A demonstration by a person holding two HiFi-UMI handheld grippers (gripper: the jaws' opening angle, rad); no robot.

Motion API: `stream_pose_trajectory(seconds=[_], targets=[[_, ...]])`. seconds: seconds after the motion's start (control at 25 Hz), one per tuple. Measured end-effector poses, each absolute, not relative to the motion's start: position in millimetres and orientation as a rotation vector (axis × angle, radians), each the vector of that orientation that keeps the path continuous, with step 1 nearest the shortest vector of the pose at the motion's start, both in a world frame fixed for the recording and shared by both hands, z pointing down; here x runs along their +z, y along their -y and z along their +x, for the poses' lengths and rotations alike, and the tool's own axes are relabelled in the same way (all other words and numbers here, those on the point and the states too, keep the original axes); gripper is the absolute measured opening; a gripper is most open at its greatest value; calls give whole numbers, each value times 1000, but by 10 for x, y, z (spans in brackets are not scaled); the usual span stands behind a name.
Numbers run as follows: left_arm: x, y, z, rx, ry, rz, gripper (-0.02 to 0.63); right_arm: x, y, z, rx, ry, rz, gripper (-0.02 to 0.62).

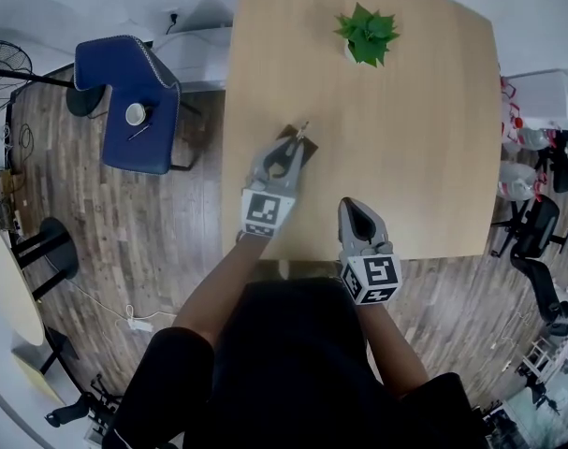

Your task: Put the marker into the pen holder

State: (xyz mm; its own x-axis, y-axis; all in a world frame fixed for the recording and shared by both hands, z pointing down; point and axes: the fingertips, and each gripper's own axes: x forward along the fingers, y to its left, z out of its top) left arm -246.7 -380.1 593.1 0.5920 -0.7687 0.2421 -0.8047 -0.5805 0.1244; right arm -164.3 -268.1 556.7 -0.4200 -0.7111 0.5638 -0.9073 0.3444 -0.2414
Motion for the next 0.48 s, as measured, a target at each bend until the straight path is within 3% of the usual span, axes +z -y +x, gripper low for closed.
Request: stream_pose_trajectory(seconds=[0.2,0.48], targets=[[5994,3763,-2524,256,1278,2599,95,5510,2646,-1731,736,2263,1437,3],[5685,3603,-2670,221,1265,2598,97,5253,2711,-1658,685,2266,1516,3]])
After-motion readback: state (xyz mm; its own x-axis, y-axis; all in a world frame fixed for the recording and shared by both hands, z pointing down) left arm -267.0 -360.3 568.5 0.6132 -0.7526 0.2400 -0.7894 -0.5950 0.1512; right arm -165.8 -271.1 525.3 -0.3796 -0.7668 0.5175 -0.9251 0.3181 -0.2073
